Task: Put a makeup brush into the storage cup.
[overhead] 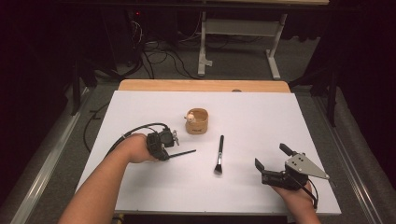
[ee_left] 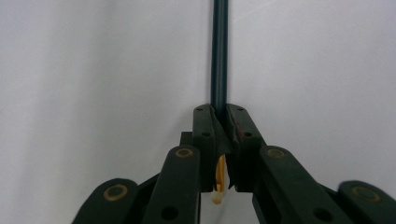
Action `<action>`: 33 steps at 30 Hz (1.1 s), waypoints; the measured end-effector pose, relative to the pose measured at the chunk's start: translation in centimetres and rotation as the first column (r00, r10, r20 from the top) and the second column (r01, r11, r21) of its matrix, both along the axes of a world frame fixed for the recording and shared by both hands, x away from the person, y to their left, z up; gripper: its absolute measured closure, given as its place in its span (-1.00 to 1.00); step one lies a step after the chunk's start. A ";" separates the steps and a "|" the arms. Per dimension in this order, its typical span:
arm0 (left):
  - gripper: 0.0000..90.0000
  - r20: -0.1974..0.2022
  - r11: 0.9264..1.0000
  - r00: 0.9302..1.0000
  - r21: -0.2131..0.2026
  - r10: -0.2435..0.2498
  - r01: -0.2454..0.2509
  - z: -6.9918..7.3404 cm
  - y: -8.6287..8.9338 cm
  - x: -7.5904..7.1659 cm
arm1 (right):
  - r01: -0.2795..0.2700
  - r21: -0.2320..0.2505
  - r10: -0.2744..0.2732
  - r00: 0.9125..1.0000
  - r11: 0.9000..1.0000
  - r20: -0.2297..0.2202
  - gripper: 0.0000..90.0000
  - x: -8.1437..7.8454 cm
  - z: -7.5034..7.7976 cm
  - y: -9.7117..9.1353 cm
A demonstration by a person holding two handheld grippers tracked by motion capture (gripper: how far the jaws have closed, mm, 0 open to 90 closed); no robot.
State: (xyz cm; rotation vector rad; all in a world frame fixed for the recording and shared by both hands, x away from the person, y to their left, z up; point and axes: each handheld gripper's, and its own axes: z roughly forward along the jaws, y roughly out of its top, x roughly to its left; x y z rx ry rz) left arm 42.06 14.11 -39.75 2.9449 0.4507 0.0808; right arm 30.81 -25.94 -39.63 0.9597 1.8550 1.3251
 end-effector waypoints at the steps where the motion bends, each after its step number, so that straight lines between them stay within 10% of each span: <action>1: 0.85 0.004 1.000 1.000 -0.001 -0.002 0.002 0.0 0.0 0.0 | 0.000 0.000 0.000 1.000 1.000 0.000 -0.96 0.0 0.0 0.0; 33: 0.84 0.087 0.997 0.993 0.003 -0.078 0.078 6.2 -2.8 -2.2 | 0.002 0.003 -0.002 1.000 1.000 0.003 -0.96 -0.1 0.0 -0.1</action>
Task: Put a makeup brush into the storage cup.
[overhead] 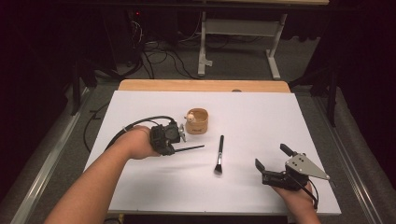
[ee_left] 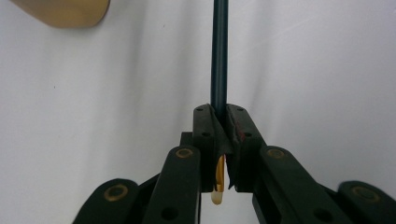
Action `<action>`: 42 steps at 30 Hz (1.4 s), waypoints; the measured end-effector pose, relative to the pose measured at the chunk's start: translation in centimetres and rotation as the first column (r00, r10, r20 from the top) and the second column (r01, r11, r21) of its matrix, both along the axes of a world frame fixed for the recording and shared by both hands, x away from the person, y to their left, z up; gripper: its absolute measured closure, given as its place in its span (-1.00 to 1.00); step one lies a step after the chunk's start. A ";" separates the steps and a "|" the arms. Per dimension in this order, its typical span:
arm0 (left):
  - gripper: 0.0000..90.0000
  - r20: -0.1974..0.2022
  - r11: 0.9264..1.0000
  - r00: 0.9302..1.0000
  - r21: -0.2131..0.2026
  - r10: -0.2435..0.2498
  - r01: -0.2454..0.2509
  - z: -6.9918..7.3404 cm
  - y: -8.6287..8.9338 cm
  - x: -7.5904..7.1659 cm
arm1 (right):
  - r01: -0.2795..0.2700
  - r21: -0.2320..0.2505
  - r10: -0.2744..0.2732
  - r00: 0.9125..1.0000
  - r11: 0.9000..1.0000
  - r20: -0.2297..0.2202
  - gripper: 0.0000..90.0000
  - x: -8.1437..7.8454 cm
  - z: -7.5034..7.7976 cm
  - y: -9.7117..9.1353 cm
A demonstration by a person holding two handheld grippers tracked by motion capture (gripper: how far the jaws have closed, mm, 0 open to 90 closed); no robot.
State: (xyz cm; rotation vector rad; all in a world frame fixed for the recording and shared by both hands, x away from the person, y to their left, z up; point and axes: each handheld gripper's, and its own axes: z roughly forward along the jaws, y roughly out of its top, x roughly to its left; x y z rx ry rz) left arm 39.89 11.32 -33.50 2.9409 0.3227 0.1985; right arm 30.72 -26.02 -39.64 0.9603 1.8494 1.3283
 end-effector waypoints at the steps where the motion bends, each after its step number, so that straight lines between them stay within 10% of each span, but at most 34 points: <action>1: 0.84 0.000 1.000 1.000 0.000 0.000 0.000 0.1 -0.2 0.0 | 0.000 0.000 0.000 1.000 1.000 0.000 -0.96 0.0 0.0 0.0; 35: 0.84 0.011 0.999 0.999 0.026 -0.032 0.031 1.1 -4.3 -0.6 | 0.006 -0.031 -0.006 1.000 0.999 0.005 -0.95 0.2 0.0 0.6; 42: 0.84 0.009 0.999 0.999 0.020 -0.038 0.038 1.1 -4.6 -0.6 | 0.009 -0.022 -0.009 1.000 1.000 0.006 -0.93 1.5 2.2 2.1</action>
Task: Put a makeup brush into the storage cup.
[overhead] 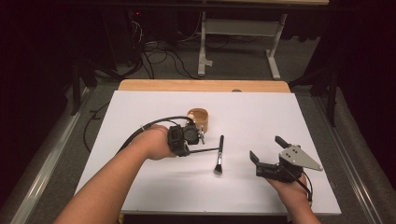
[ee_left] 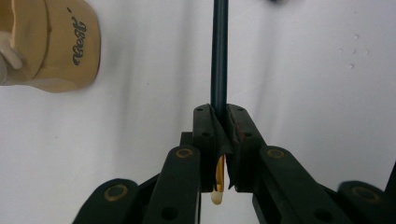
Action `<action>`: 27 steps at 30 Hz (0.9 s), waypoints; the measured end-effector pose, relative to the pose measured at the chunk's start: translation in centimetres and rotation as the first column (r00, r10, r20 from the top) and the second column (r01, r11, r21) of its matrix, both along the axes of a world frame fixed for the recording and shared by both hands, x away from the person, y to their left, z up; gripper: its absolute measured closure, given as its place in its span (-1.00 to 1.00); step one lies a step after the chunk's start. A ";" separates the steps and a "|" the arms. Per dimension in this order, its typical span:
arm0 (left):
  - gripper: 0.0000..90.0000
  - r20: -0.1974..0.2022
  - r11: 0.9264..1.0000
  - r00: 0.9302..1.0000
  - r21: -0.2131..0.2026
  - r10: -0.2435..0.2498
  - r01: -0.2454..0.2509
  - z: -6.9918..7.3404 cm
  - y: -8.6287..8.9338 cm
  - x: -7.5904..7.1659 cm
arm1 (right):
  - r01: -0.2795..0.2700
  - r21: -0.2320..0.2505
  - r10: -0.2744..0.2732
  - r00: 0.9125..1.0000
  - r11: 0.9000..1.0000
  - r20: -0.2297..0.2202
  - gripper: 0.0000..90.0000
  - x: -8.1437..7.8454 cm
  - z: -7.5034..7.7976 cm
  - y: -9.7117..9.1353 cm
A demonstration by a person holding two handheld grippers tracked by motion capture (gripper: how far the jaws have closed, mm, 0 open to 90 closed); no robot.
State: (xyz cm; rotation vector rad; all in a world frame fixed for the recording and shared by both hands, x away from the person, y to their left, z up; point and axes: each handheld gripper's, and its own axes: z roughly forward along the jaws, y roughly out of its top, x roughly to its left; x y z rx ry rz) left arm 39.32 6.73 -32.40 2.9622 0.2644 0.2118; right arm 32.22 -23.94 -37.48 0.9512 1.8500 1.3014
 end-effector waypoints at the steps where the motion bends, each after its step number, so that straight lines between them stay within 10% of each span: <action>1: 0.84 -0.001 1.000 1.000 0.002 -0.004 0.004 0.0 0.0 0.0 | 0.004 -0.011 -0.004 1.000 1.000 0.007 -0.92 0.4 0.4 0.1; 12: 0.84 0.004 1.000 1.000 -0.005 0.002 -0.002 0.1 -0.3 -0.1 | 0.067 -0.051 -0.067 0.998 0.996 0.002 -0.89 3.9 0.7 0.0; 27: 0.84 0.029 0.999 1.000 -0.033 -0.010 0.010 0.3 -0.7 -0.3 | 0.102 -0.168 -0.108 0.994 0.981 -0.032 -0.89 3.4 -2.5 -0.3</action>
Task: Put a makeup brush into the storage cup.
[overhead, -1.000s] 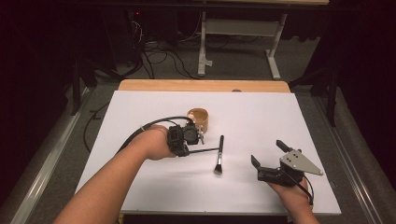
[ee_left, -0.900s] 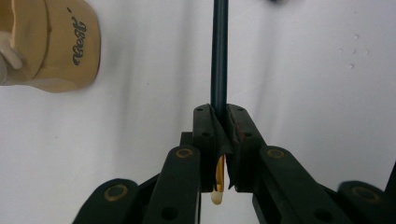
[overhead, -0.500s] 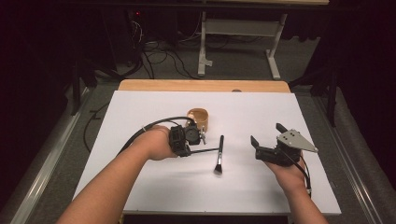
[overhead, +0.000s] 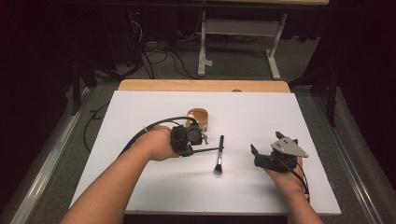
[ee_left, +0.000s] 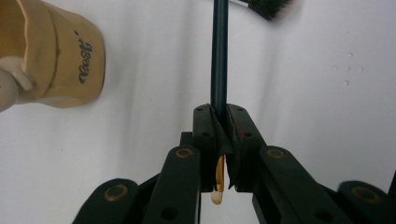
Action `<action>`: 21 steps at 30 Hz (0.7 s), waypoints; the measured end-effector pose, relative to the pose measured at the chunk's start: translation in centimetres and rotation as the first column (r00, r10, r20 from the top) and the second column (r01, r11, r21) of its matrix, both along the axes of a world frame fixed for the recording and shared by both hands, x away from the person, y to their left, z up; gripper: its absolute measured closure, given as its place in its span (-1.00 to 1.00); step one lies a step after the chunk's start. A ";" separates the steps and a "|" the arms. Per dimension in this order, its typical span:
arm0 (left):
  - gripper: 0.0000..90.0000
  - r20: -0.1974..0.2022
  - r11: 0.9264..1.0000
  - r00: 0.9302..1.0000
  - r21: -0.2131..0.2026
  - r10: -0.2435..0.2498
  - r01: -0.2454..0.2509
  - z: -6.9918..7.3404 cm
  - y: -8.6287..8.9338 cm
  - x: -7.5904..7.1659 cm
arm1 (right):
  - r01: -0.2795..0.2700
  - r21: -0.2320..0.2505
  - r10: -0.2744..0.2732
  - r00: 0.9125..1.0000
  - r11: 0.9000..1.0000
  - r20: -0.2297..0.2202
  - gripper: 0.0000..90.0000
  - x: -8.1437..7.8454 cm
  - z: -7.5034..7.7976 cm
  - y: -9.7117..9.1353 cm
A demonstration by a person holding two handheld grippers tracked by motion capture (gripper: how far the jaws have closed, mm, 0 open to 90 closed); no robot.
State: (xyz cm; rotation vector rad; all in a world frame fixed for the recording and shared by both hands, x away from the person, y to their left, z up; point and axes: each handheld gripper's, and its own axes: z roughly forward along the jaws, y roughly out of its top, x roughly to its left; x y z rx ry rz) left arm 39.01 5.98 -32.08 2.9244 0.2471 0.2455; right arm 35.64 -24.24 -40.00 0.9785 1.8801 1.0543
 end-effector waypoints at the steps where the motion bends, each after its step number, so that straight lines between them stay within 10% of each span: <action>1: 0.84 0.000 1.000 1.000 0.000 -0.001 0.001 0.0 0.0 0.0 | 0.000 -0.014 0.000 1.000 1.000 0.001 -0.89 -0.1 -0.1 0.1; 14: 0.84 -0.002 1.000 1.000 0.008 -0.015 0.015 -0.3 -0.4 0.1 | -0.031 -0.197 0.043 0.997 0.980 0.059 -0.86 -0.8 -0.7 1.7; 21: 0.84 0.002 1.000 1.000 0.004 -0.014 0.014 0.0 -0.6 0.3 | -0.038 -0.327 0.075 0.992 0.944 0.102 -0.85 -1.4 -0.8 2.8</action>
